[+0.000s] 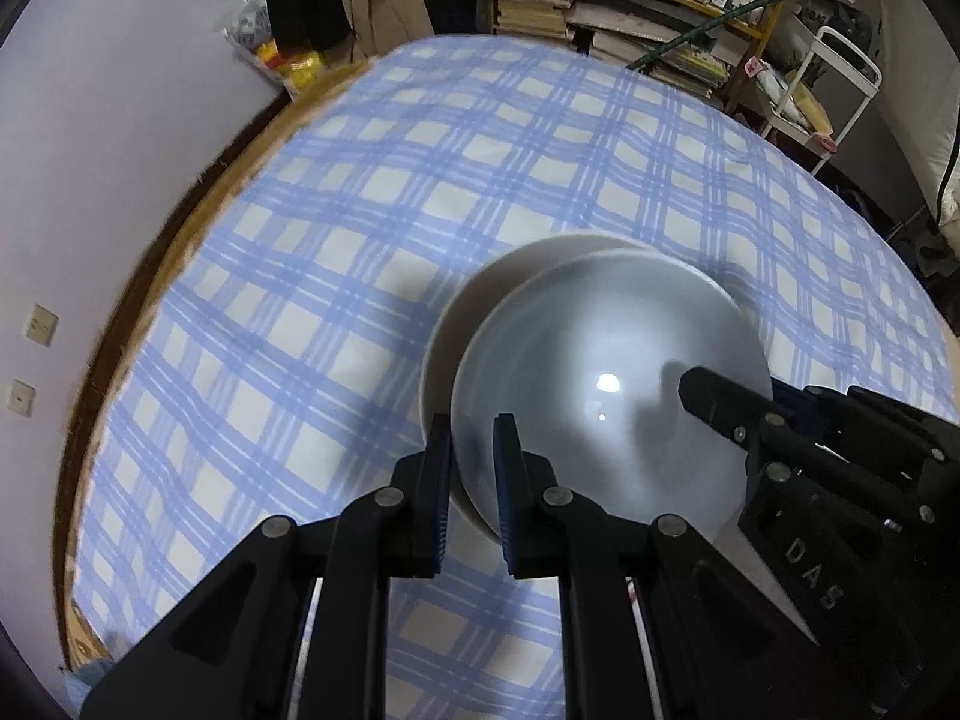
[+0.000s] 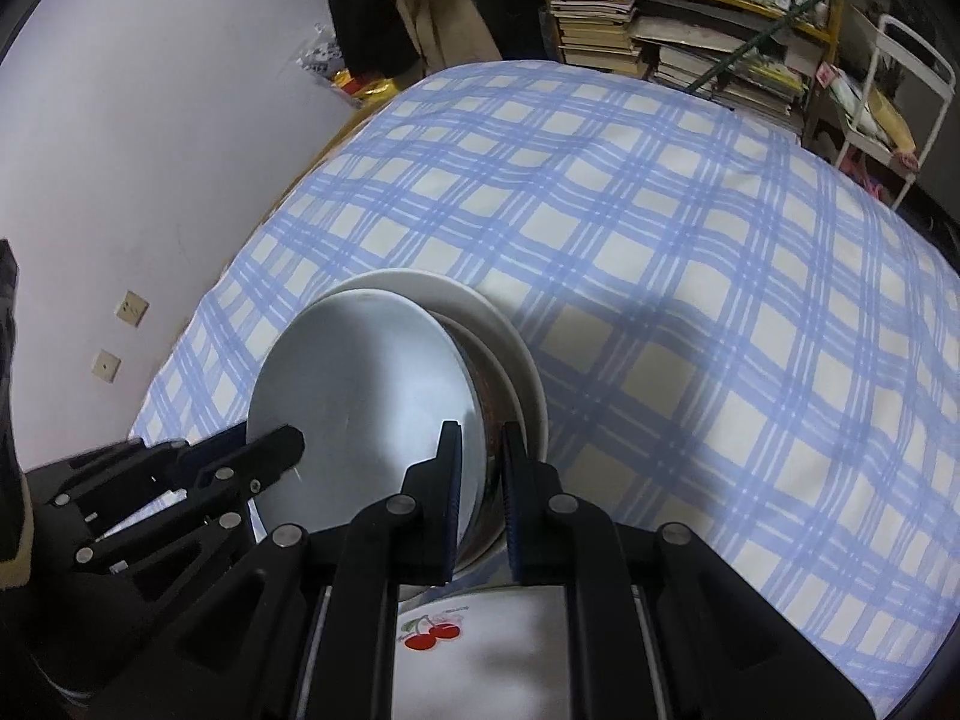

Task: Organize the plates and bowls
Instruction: 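Lower the red-rimmed bowl into the bowl stack with both grippers, then open both grippers and lift them off the bowl stack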

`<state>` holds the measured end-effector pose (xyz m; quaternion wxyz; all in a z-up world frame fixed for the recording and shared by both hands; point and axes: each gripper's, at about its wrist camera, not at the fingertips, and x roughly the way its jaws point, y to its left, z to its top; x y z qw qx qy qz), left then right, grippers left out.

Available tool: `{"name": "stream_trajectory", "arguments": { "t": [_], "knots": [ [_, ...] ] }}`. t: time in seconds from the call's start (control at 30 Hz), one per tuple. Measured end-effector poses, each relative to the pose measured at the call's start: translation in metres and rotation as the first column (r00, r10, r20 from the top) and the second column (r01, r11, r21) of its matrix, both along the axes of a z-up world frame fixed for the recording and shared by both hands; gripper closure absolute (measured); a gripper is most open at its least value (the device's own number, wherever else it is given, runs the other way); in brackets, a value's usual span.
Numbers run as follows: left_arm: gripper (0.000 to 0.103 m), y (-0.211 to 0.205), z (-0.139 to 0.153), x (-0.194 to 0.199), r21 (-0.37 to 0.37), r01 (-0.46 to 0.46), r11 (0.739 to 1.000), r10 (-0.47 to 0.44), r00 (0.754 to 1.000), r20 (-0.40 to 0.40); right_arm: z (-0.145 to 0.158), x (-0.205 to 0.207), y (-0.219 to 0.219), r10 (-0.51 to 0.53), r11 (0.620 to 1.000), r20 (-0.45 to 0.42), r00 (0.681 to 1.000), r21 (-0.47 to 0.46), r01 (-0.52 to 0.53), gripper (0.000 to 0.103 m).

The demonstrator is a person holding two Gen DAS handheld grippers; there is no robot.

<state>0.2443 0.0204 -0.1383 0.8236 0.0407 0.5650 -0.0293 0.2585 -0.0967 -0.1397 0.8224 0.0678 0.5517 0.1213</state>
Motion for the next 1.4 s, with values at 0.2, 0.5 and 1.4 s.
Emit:
{"name": "stream_trajectory", "arguments": {
  "t": [0.2,0.5,1.4],
  "knots": [
    [0.09,0.004,-0.002,0.002,-0.008,-0.006,1.0,0.006,1.0,-0.012,0.005,0.002,0.007,0.049,0.998,-0.014,0.999,-0.049,-0.05,0.086],
    [0.089,0.02,0.003,-0.001,-0.017,-0.067,0.998,0.067,0.998,0.006,0.011,-0.003,-0.004,0.062,0.998,-0.012,0.998,-0.017,-0.062,0.082],
    [0.085,0.058,-0.002,0.006,-0.136,-0.187,0.973,0.181,0.982,-0.056,0.008,-0.015,-0.052,-0.065,0.985,0.016,0.998,0.163,0.061,0.07]
  ]
}}
